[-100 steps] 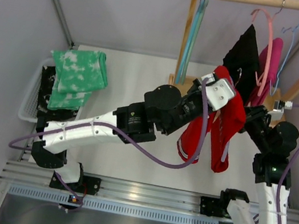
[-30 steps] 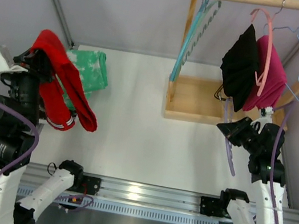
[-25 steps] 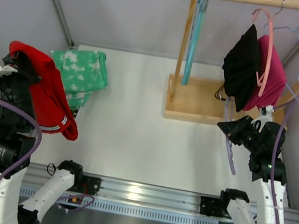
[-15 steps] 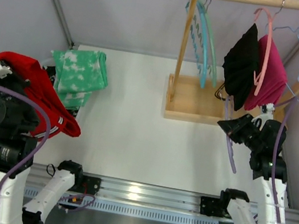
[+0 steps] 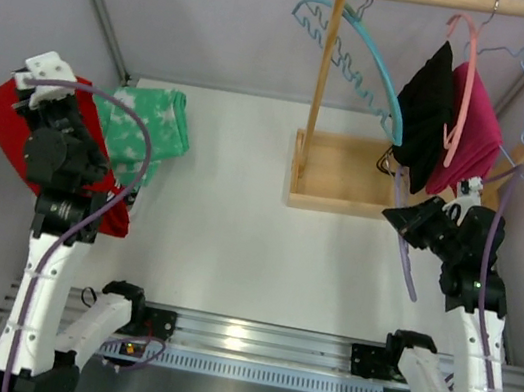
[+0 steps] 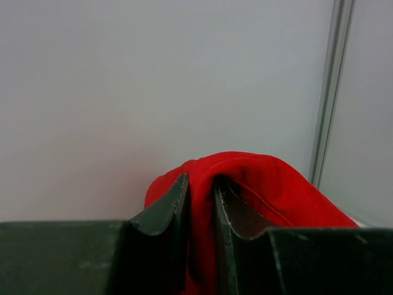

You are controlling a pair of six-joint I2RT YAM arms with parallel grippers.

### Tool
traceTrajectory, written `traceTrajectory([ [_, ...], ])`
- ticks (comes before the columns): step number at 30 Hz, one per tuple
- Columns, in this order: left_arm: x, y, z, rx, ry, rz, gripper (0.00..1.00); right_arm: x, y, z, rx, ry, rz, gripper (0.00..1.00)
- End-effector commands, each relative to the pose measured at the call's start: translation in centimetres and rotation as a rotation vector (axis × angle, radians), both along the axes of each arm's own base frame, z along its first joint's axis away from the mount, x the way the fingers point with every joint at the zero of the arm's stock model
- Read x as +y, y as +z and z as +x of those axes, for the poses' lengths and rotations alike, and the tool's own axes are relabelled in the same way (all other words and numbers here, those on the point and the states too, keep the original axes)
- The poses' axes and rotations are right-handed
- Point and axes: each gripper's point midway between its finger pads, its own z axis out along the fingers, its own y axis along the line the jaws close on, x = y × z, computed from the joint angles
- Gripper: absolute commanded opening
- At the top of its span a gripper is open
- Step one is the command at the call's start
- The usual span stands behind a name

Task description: Remove the trousers from the hanger

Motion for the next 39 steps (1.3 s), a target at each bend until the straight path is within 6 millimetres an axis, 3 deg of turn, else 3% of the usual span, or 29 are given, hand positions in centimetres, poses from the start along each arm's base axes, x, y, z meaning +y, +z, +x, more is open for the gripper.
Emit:
traceTrajectory([
  [1,-1.4,2.4,3.8,-0.107,-0.058,0.153,0.00,0.0,5.1,0.2,-0.165,0.022,-0.027,0.00],
  [3,-1.8,0.4,6.3,-0.055,-0.065,0.197,0.00,0.1,5.5,0.0,-0.172,0.031,-0.026,0.00],
  [4,-2.3,0.8,7.0,-0.090,-0.088,0.235,0.00,0.1,6.0,0.0,-0.180,0.031,-0.025,0.00],
  [5,-2.6,-1.4,9.5,-0.032,-0.096,0.263,0.00,0.2,6.1,-0.1,-0.183,0.032,-0.026,0.00],
  [7,-2.6,-2.8,12.4,0.001,-0.124,0.276,0.00,0.2,6.5,-0.2,-0.192,0.037,-0.032,0.00],
  [9,-2.1,-5.0,16.4,0.035,-0.161,0.222,0.00,0.2,7.1,-0.5,-0.206,0.044,-0.038,0.00],
  [10,-0.4,-5.7,17.3,0.052,-0.143,0.200,0.00,0.2,7.6,-0.7,-0.222,0.043,-0.048,0.00],
  [12,0.5,-7.8,20.6,0.075,-0.191,0.130,0.00,0.2,8.3,-1.1,-0.238,0.047,-0.055,0.00],
  [14,1.4,-8.8,22.0,0.073,-0.206,0.080,0.00,0.3,9.2,-1.5,-0.267,0.055,-0.064,0.00],
  [17,1.0,-12.7,24.1,0.158,-0.260,-0.003,0.00,0.3,10.4,-2.2,-0.296,0.061,-0.077,0.00],
  [21,0.7,-18.3,23.7,0.294,-0.274,-0.148,0.03,0.3,11.8,-3.3,-0.334,0.067,-0.104,0.00],
  [23,0.1,-19.9,22.8,0.322,-0.299,-0.183,0.09,0.3,12.4,-3.9,-0.350,0.076,-0.117,0.00],
  [24,-0.5,-20.4,22.6,0.338,-0.334,-0.189,0.14,0.4,12.7,-4.2,-0.357,0.084,-0.122,0.00],
  [25,-0.8,-20.7,21.9,0.357,-0.344,-0.198,0.28,0.5,13.0,-4.4,-0.361,0.086,-0.123,0.00],
  [27,-1.3,-21.7,21.3,0.392,-0.364,-0.223,0.40,0.5,12.9,-4.8,-0.345,0.094,-0.123,0.00],
  [28,-1.5,-21.9,20.5,0.407,-0.367,-0.242,0.58,0.6,13.2,-5.0,-0.341,0.098,-0.120,0.00],
  [30,-2.1,-21.6,20.0,0.420,-0.393,-0.241,0.69,0.5,13.3,-5.2,-0.329,0.087,-0.120,0.00],
  [31,-2.5,-21.7,19.6,0.436,-0.417,-0.251,0.85,0.5,13.8,-5.2,-0.331,0.084,-0.120,0.00],
  [32,-2.8,-20.5,19.0,0.408,-0.432,-0.243,0.91,0.2,13.4,-5.3,-0.302,0.066,-0.127,0.00],
  [34,-3.7,-20.0,18.3,0.406,-0.473,-0.256,0.98,0.0,13.8,-5.5,-0.287,0.054,-0.127,0.00],
  [39,-5.4,-16.4,16.3,0.319,-0.568,-0.223,0.99,2.4,13.4,-7.2,-0.235,0.169,0.012,0.00],
])
